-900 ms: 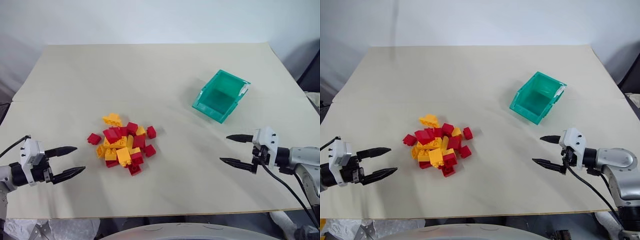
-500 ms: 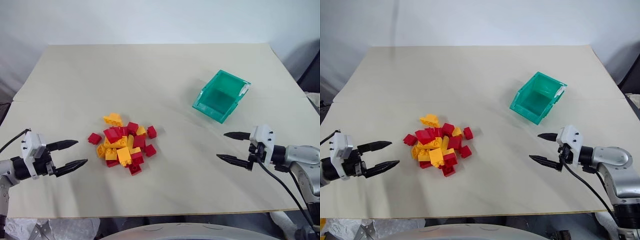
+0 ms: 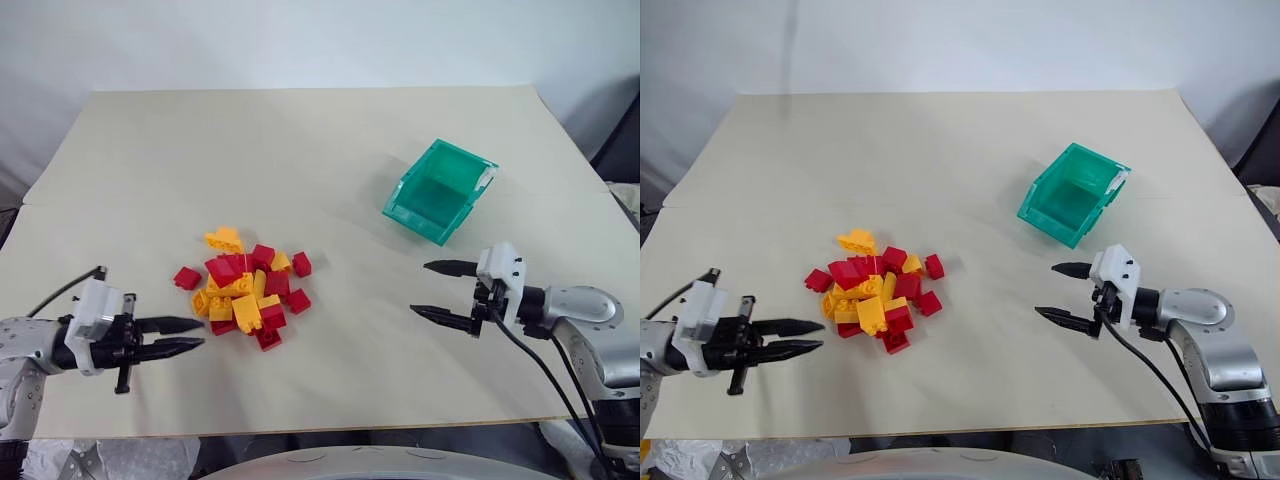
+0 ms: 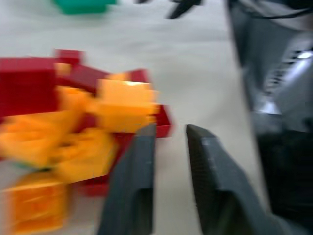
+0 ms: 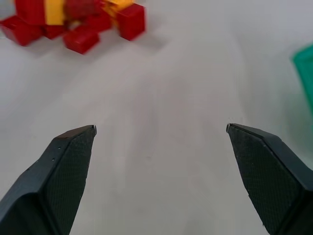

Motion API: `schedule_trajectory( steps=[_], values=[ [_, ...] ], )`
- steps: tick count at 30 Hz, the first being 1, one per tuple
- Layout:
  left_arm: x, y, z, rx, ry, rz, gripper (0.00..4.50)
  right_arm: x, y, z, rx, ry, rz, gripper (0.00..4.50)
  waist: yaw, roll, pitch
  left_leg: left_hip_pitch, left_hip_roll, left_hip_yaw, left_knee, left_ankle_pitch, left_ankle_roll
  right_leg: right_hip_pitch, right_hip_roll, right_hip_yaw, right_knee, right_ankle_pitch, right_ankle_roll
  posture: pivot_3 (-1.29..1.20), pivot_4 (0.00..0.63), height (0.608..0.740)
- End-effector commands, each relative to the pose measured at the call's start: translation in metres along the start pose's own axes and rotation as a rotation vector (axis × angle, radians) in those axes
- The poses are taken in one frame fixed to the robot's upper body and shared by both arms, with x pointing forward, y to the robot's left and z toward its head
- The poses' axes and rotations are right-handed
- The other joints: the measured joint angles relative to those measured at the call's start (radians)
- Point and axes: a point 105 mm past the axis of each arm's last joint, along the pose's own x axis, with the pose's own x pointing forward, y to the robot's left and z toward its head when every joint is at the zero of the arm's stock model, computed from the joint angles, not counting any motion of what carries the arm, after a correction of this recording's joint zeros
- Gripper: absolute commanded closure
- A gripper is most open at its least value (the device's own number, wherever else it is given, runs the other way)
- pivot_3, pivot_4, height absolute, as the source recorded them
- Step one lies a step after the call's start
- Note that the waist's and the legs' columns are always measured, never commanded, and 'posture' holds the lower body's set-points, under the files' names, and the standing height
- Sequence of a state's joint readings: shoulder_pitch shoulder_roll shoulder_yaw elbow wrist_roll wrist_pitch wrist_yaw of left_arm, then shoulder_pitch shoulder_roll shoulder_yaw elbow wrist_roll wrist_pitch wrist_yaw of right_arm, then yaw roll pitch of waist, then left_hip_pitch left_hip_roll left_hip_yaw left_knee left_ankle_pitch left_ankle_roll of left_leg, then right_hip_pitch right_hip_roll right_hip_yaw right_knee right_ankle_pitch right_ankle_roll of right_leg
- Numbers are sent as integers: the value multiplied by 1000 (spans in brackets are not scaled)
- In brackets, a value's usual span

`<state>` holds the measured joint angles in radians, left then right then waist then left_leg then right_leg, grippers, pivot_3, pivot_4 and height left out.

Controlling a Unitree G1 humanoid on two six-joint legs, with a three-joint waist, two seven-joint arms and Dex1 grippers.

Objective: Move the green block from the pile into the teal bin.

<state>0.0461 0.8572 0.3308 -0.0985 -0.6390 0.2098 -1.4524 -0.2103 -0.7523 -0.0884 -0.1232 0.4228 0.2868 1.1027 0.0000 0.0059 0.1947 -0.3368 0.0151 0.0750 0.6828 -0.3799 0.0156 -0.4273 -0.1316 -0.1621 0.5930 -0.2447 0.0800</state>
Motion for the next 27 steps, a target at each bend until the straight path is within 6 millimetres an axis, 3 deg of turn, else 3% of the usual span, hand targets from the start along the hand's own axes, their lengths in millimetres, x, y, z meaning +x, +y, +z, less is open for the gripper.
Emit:
schedule_trajectory(
  steps=[1,6,10,14,18,23,27],
  values=[
    [12,5,0,24,-14,-41,4467,2,3,13,-29,-44,0,0,4,0,0,0,0,0,0,0,0,0,0,0,0,0,0,0,150,740],
    [25,39,-11,51,-12,21,4467,1,6,13,-21,-57,-29,0,18,0,0,0,-1,1,1,0,1,0,1,-1,1,2,0,0,150,740],
    [34,68,-8,74,-61,99,4467,-1,10,11,-11,-54,-48,0,24,0,0,0,-1,4,2,1,1,0,1,-1,1,3,1,0,150,740],
    [34,89,-11,111,-52,183,4467,-2,13,10,-2,-57,-55,0,21,0,0,0,-2,7,2,1,2,0,1,-1,0,3,2,0,150,740],
    [27,130,-10,142,-3,395,4467,1,9,9,-2,-57,-76,0,22,-1,0,1,-1,12,2,1,2,0,2,-1,0,4,2,0,150,740],
    [20,141,-12,164,13,475,4467,2,7,9,-4,-59,-82,0,19,-1,0,1,-1,15,3,1,3,0,1,0,0,5,2,0,150,740],
    [33,121,-4,157,-48,358,4467,7,6,10,-10,-71,-78,0,19,-1,0,0,-1,16,3,0,4,-1,1,0,-1,5,2,0,150,740]
  ],
)
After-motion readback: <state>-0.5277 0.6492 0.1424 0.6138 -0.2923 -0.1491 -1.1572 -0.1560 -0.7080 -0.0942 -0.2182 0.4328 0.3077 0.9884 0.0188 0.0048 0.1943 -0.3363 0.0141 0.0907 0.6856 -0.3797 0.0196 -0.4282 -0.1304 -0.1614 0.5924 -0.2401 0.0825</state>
